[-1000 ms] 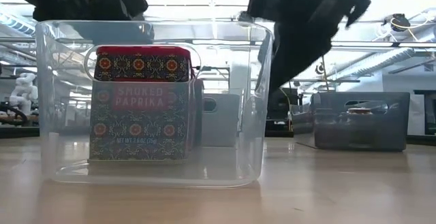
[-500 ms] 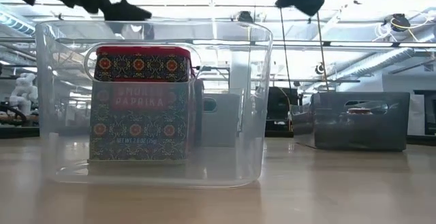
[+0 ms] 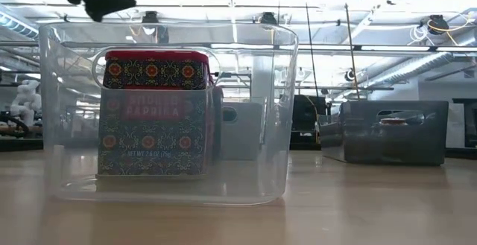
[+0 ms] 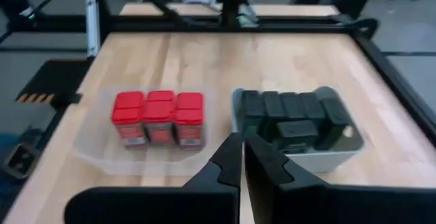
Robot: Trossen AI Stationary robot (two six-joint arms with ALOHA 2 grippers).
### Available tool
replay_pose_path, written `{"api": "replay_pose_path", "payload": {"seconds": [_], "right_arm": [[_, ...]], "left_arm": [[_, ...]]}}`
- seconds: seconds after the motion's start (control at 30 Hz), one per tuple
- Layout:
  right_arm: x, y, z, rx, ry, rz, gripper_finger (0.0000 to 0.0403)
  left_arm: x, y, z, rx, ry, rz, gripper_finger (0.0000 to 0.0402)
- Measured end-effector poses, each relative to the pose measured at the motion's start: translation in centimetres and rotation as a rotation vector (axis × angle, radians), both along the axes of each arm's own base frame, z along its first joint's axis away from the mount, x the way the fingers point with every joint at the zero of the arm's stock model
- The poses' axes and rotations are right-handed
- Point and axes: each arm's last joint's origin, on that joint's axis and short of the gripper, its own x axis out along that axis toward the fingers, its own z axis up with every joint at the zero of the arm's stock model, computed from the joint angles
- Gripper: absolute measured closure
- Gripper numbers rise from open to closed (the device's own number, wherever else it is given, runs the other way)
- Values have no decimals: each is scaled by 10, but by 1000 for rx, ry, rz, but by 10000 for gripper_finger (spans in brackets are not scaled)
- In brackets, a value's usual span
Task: Sort spices by type
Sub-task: Return to Home Position
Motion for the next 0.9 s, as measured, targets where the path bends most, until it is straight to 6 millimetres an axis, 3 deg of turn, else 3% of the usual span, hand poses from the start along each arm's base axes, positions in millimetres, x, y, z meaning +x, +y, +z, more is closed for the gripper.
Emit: {"api": "replay_pose_path", "payload": {"seconds": [0.23, 0.53, 0.9], "right_arm": [[-26, -15, -42, 86, -159, -69, 403], [-52, -26, -99, 205, -255, -105, 403], [-78, -34, -140, 247, -362, -127, 403]], "left_arm": [[-22, 3, -4, 0, -15, 49, 120], [-27, 4, -29, -29, -8, 76, 120], [-29, 5, -48, -53, -11, 101, 120]]}}
